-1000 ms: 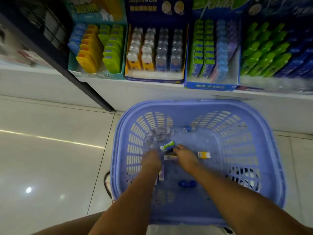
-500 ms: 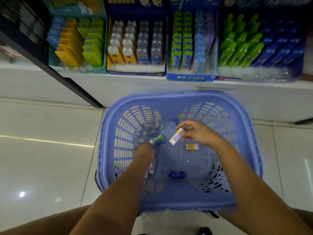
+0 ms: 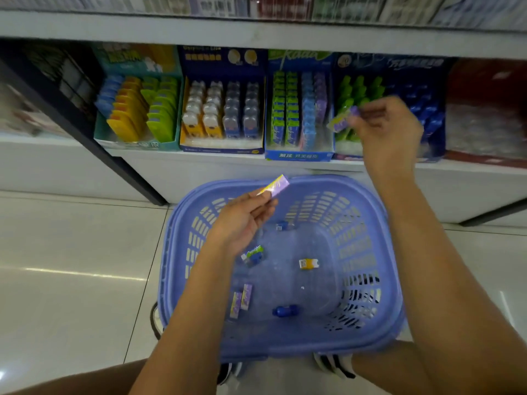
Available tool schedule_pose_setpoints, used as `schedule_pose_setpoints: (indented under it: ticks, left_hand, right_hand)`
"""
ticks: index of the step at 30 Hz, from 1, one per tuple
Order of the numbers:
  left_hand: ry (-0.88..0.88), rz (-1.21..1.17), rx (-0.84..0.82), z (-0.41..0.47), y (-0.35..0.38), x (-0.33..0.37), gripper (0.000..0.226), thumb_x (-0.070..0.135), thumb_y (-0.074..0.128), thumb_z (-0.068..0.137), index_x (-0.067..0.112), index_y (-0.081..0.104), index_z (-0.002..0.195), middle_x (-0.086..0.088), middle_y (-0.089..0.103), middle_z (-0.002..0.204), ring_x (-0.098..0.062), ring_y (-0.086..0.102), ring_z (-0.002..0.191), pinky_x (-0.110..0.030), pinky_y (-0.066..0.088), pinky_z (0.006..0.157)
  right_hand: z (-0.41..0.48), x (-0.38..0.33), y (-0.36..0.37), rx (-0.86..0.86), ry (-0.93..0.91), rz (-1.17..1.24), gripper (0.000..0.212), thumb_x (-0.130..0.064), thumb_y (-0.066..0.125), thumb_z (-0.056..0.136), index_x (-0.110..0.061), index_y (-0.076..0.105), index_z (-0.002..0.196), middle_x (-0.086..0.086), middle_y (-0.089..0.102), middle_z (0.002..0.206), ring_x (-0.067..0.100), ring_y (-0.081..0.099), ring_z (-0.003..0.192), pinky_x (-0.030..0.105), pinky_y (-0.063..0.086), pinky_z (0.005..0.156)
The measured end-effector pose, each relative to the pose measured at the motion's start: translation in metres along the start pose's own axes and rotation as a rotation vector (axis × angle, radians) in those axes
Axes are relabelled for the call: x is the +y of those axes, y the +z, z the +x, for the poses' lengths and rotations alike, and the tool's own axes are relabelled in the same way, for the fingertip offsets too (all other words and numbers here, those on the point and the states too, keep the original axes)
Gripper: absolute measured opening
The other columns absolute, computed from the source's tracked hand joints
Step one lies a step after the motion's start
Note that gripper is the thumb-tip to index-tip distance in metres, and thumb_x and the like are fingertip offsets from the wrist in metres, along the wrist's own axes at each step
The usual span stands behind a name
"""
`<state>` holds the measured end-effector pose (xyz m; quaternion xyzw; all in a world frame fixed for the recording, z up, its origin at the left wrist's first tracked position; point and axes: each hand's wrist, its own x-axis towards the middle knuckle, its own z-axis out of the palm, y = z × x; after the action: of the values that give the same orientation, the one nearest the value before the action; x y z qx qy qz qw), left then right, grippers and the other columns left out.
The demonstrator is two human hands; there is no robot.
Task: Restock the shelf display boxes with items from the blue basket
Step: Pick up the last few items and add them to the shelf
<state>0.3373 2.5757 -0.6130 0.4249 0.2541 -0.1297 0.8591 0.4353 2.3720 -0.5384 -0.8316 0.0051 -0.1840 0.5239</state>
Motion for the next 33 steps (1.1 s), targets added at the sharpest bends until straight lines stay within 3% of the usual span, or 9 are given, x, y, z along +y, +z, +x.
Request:
schedule_pose_setpoints:
  ticks: [3, 7, 14, 20, 22, 24, 26, 28, 33]
  left_hand:
    - [0.042, -0.087, -0.026, -0.008, 0.012, 0.009, 0.014, -0.003, 0.05, 0.093, 0.001, 0.063, 0.09, -0.003, 0.072, 0.072, -0.009, 0.07, 0.067, -0.016, 0.056, 0.063]
    - [0.079, -0.082, -0.042, -0.011, 0.019, 0.014, 0.014, 0.0, 0.052, 0.092, 0.002, 0.065, 0.098, -0.002, 0.073, 0.079, -0.009, 0.071, 0.073, -0.017, 0.056, 0.066]
    - [0.082, -0.067, 0.001, -0.016, 0.023, 0.014, 0.016, 0.0, 0.054, 0.092, 0.003, 0.065, 0.102, -0.005, 0.072, 0.088, -0.009, 0.071, 0.074, -0.017, 0.057, 0.066]
    - [0.128, -0.047, 0.028, -0.016, 0.034, 0.017, 0.014, 0.003, 0.059, 0.09, 0.007, 0.065, 0.101, -0.005, 0.071, 0.096, -0.01, 0.07, 0.08, -0.019, 0.057, 0.076]
    - [0.166, -0.05, 0.023, -0.015, 0.041, 0.019, 0.015, 0.002, 0.059, 0.09, 0.004, 0.065, 0.103, -0.005, 0.071, 0.095, -0.011, 0.071, 0.08, -0.02, 0.057, 0.079]
    - [0.21, -0.042, 0.014, -0.013, 0.05, 0.023, 0.017, 0.002, 0.06, 0.089, 0.003, 0.065, 0.105, -0.004, 0.073, 0.093, -0.011, 0.071, 0.081, -0.02, 0.057, 0.078]
    - [0.258, -0.01, 0.009, -0.011, 0.062, 0.026, 0.022, 0.003, 0.062, 0.088, 0.001, 0.063, 0.11, -0.004, 0.072, 0.093, -0.012, 0.071, 0.082, -0.02, 0.057, 0.078]
    - [0.311, 0.072, 0.001, -0.008, 0.074, 0.028, 0.022, 0.005, 0.063, 0.088, 0.004, 0.063, 0.11, -0.006, 0.071, 0.095, -0.015, 0.069, 0.086, -0.021, 0.056, 0.08]
    - [0.462, 0.314, -0.022, -0.003, 0.088, 0.03, 0.022, 0.012, 0.066, 0.088, 0.011, 0.062, 0.111, -0.007, 0.07, 0.103, -0.017, 0.067, 0.095, -0.023, 0.054, 0.083]
  right_hand:
    - [0.027, -0.001, 0.018, -0.112, -0.124, -0.234, 0.015, -0.017, 0.068, 0.084, -0.006, 0.067, 0.093, 0.002, 0.068, 0.084, 0.005, 0.059, 0.069, 0.007, 0.042, 0.062]
    - [0.042, 0.003, 0.028, -0.221, -0.196, -0.387, 0.019, -0.017, 0.067, 0.085, -0.002, 0.068, 0.097, 0.015, 0.071, 0.094, 0.025, 0.065, 0.083, 0.026, 0.046, 0.072]
    - [0.061, 0.004, 0.028, -0.377, -0.207, -0.5, 0.019, -0.017, 0.069, 0.084, -0.007, 0.071, 0.099, 0.011, 0.071, 0.1, 0.025, 0.065, 0.09, 0.023, 0.043, 0.076]
    - [0.06, 0.002, 0.031, -0.446, -0.24, -0.686, 0.025, -0.022, 0.064, 0.089, -0.008, 0.07, 0.108, 0.015, 0.067, 0.112, 0.03, 0.061, 0.103, 0.033, 0.048, 0.087]
    - [0.052, -0.002, 0.026, -0.363, -0.25, -0.572, 0.023, -0.021, 0.065, 0.087, -0.008, 0.071, 0.105, 0.015, 0.068, 0.107, 0.024, 0.063, 0.094, 0.025, 0.047, 0.08]
    - [0.035, -0.011, 0.018, -0.311, -0.08, -0.23, 0.017, -0.022, 0.068, 0.085, -0.01, 0.072, 0.097, 0.006, 0.071, 0.087, 0.005, 0.062, 0.068, 0.013, 0.046, 0.063]
    - [0.015, -0.02, 0.01, -0.422, 0.108, 0.113, 0.012, -0.021, 0.071, 0.083, -0.013, 0.07, 0.092, -0.001, 0.069, 0.074, 0.002, 0.06, 0.056, 0.013, 0.048, 0.057]
    - [-0.001, -0.026, 0.004, -0.491, 0.135, 0.239, 0.011, -0.014, 0.073, 0.081, -0.013, 0.069, 0.091, 0.0, 0.07, 0.076, 0.006, 0.064, 0.061, 0.017, 0.053, 0.062]
    - [0.007, -0.031, -0.007, -0.416, 0.073, 0.216, 0.014, -0.008, 0.074, 0.079, -0.012, 0.068, 0.091, 0.0, 0.071, 0.085, 0.005, 0.067, 0.073, 0.018, 0.056, 0.073]
